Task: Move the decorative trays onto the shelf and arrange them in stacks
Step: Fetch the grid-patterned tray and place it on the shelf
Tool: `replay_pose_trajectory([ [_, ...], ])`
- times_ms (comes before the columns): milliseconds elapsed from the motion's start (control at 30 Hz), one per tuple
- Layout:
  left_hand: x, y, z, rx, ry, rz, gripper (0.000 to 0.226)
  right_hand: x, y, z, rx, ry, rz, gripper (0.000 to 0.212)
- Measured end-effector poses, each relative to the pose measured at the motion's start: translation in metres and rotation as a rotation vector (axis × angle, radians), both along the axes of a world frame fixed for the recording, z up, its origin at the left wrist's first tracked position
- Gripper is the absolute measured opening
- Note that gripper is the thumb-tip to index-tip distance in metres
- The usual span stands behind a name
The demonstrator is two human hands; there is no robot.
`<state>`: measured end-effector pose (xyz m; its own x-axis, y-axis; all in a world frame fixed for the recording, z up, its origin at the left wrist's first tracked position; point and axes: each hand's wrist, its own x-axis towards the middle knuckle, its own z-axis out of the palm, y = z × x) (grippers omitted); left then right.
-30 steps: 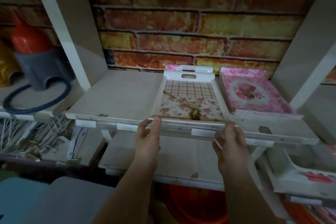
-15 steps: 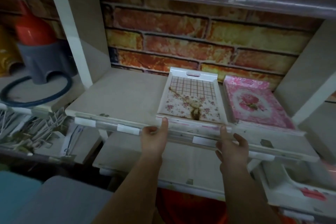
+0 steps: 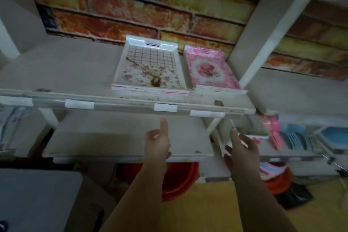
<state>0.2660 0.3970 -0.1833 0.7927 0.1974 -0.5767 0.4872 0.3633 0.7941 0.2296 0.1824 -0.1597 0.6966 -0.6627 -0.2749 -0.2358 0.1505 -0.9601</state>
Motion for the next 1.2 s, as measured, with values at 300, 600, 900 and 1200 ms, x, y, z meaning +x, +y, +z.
replay_pose_trajectory([
  [300,-0.051,-0.177,0.019,0.164,-0.06,-0.261,0.113,-0.103,-0.155,-0.008,0.065,-0.061,-0.213,0.058],
  [600,-0.151,-0.435,0.023,0.318,-0.288,-0.643,0.115,-0.248,-0.375,-0.012,0.053,-0.107,-0.528,0.047],
  [900,-0.244,-0.603,0.035,0.235,-0.375,-0.908,0.108,-0.39,-0.496,-0.012,0.118,-0.061,-0.805,0.079],
  [1200,-0.313,-0.736,0.01,0.185,-0.369,-1.183,0.088,-0.479,-0.554,-0.03,0.131,-0.057,-1.03,0.097],
])
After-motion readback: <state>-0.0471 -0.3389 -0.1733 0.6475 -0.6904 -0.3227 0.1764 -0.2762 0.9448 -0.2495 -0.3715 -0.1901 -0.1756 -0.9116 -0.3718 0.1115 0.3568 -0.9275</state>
